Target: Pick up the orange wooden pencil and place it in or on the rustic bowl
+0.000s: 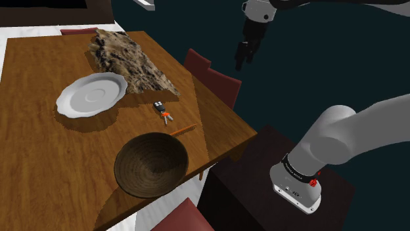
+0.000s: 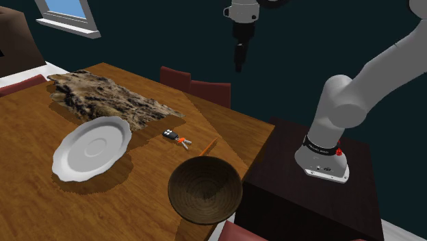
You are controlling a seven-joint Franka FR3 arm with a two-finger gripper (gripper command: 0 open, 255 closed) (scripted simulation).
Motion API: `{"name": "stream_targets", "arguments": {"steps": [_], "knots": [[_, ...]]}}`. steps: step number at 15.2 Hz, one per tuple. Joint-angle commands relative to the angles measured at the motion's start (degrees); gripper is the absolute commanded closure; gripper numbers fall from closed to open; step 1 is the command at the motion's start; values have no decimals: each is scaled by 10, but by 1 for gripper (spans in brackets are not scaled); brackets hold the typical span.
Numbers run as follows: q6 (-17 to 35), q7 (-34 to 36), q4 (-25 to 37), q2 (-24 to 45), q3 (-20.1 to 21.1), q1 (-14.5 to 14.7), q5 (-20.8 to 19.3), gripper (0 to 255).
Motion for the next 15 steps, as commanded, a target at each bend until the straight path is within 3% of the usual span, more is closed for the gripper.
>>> {"name": "stream_targets", "arguments": {"steps": [1, 15], "knots": [[19, -33, 15, 39, 1, 18, 9, 0], [88, -251, 121, 256, 41, 127, 72, 0]]}}
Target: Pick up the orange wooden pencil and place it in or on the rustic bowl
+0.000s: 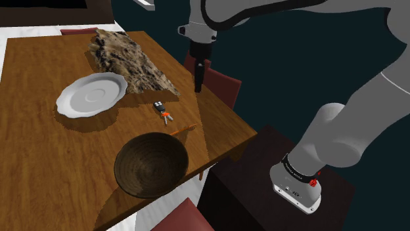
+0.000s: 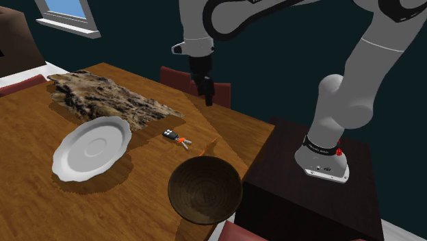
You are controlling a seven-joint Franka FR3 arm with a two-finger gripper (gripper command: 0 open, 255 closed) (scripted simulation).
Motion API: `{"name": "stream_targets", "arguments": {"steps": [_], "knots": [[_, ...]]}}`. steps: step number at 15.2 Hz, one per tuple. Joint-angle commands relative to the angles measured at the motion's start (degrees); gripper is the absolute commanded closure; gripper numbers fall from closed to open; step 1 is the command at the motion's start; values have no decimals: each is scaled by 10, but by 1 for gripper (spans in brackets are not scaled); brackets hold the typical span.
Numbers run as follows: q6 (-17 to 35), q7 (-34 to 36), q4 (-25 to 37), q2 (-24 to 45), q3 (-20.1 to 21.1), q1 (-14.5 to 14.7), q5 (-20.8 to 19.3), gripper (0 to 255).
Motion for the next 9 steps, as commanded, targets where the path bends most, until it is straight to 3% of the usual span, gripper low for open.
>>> {"name": "stream_targets", "arguments": {"steps": [1, 9], "knots": [[9, -30, 13, 28, 11, 15, 9, 0], [18, -141, 67, 115, 57, 65, 31, 0]]}}
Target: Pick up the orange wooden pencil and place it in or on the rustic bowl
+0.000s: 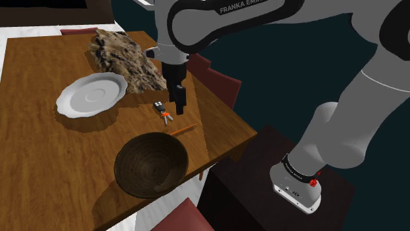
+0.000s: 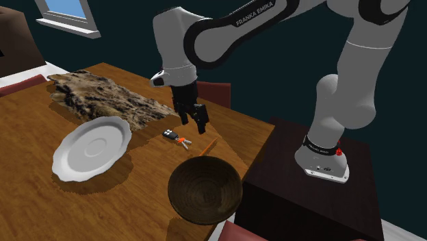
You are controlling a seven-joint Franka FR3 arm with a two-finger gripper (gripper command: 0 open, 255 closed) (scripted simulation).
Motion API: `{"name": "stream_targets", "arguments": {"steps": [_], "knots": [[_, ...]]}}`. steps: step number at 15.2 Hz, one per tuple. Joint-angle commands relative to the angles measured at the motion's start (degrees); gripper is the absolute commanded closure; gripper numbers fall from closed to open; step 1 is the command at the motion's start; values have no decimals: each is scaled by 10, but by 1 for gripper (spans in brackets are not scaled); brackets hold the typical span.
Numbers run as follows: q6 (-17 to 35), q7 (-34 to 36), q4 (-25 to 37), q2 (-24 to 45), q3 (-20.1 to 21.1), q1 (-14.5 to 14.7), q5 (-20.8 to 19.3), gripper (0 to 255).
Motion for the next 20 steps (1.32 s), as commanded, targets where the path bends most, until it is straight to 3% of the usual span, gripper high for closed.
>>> {"name": "stream_targets", "arguments": {"steps": [1, 4, 12, 20], "knots": [[-2, -24, 10, 13, 15, 15, 6, 0], [0, -64, 24, 38, 35, 33, 11, 0], [57, -66, -19, 51, 40, 38, 13, 0], [57, -66, -19, 51, 40, 38, 13, 0]]}}
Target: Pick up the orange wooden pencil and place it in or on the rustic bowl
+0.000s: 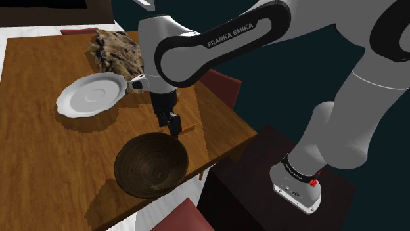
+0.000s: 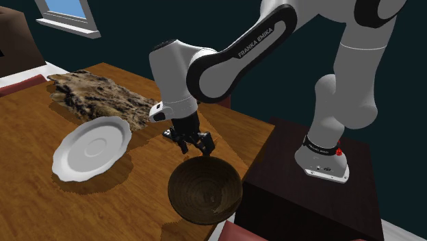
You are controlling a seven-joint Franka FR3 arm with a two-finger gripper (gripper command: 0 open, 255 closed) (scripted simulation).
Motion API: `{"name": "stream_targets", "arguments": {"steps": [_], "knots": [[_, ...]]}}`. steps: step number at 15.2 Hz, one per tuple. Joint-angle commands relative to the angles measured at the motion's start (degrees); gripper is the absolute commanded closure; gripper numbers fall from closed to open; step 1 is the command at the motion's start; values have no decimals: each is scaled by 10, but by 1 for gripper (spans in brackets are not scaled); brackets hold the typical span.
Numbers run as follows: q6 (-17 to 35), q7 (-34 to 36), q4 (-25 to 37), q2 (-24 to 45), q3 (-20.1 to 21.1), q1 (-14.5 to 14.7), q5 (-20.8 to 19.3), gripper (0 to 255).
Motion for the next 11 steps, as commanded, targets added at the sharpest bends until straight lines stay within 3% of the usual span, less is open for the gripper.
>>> {"name": "stream_targets", "arguments": {"steps": [1, 11], "knots": [[0, 0, 0, 0, 0, 0, 0, 255], [-7, 1, 4, -3, 0, 0, 0, 255]]}}
